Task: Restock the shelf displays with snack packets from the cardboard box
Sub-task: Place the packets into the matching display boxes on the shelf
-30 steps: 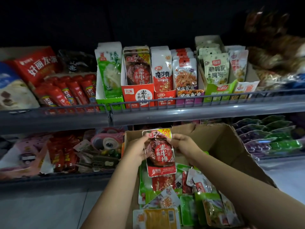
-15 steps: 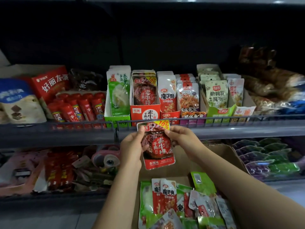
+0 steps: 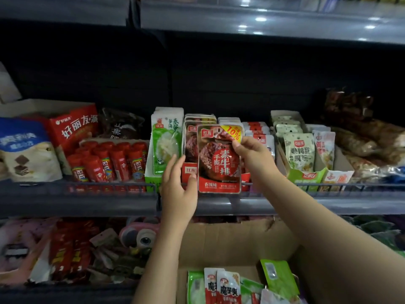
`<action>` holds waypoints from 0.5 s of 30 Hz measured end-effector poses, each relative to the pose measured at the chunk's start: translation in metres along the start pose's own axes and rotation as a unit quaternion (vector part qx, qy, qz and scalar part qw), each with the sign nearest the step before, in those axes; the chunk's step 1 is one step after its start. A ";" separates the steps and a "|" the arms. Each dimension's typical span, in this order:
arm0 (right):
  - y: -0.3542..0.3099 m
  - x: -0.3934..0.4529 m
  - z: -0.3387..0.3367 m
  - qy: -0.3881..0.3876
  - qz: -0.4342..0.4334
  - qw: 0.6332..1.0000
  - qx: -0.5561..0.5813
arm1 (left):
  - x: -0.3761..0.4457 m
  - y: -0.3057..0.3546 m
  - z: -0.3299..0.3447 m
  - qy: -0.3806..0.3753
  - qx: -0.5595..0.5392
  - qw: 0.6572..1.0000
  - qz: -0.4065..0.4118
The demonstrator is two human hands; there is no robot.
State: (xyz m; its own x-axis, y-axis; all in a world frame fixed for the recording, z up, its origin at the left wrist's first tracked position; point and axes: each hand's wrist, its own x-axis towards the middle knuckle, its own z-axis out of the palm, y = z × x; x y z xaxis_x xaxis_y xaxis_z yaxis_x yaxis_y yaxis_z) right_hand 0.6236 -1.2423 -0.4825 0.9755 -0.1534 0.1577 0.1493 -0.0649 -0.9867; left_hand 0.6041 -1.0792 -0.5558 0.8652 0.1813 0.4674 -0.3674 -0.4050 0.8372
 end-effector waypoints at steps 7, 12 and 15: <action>-0.032 0.042 0.019 0.046 -0.045 0.998 -0.030 | 0.013 -0.023 -0.003 -0.073 0.196 0.975 0.072; -0.044 0.067 0.038 0.064 -0.060 0.996 -0.025 | 0.012 -0.025 -0.001 -0.067 0.181 0.979 0.067; -0.042 0.078 0.048 0.054 -0.062 0.994 -0.066 | 0.011 -0.026 -0.001 -0.062 0.177 0.980 0.066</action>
State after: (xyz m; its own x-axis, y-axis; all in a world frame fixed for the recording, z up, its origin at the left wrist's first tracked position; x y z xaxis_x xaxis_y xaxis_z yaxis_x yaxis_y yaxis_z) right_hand 0.7014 -1.2042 -0.4304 0.9268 -0.2412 0.2879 0.2377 -0.2170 -0.9468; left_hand 0.6226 -1.0657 -0.5722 0.8612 0.0045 0.5083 -0.3569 -0.7066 0.6110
